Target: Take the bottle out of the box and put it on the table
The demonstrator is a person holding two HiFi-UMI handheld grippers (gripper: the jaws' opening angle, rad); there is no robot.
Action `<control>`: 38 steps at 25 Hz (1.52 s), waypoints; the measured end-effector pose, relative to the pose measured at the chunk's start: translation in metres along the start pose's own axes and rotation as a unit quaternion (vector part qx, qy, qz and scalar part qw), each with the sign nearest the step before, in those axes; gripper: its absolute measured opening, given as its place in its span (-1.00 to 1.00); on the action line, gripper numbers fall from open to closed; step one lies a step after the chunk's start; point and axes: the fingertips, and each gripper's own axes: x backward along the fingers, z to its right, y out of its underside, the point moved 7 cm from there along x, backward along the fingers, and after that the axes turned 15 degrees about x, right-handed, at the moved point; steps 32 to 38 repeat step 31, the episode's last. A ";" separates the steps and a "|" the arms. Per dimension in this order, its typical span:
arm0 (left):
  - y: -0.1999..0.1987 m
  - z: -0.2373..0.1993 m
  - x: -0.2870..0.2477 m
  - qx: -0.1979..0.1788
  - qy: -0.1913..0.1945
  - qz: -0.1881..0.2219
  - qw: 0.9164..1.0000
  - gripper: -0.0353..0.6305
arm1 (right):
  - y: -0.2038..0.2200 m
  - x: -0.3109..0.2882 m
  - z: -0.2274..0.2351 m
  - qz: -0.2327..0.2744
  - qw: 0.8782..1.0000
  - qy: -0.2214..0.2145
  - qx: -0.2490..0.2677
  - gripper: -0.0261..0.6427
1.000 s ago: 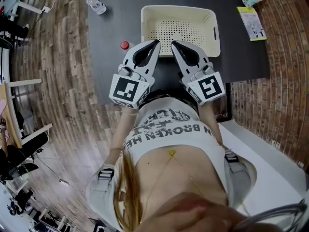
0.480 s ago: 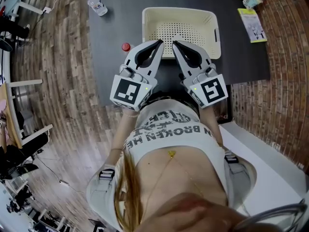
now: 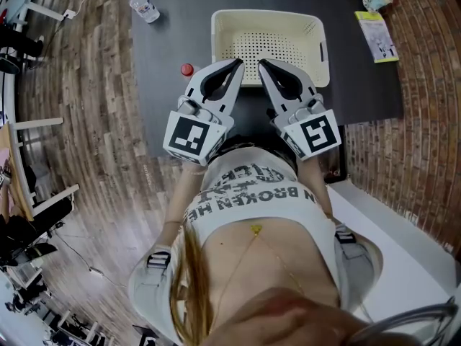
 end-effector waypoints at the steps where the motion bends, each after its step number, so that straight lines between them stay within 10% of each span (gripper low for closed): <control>1: 0.001 0.000 0.000 0.001 0.000 -0.001 1.000 -0.88 | 0.000 0.000 0.000 0.000 1.000 0.000 0.000 -0.90; 38: 0.006 0.000 -0.005 0.003 -0.006 -0.010 1.000 -0.88 | 0.008 0.001 0.004 -0.018 1.000 -0.007 -0.006 -0.90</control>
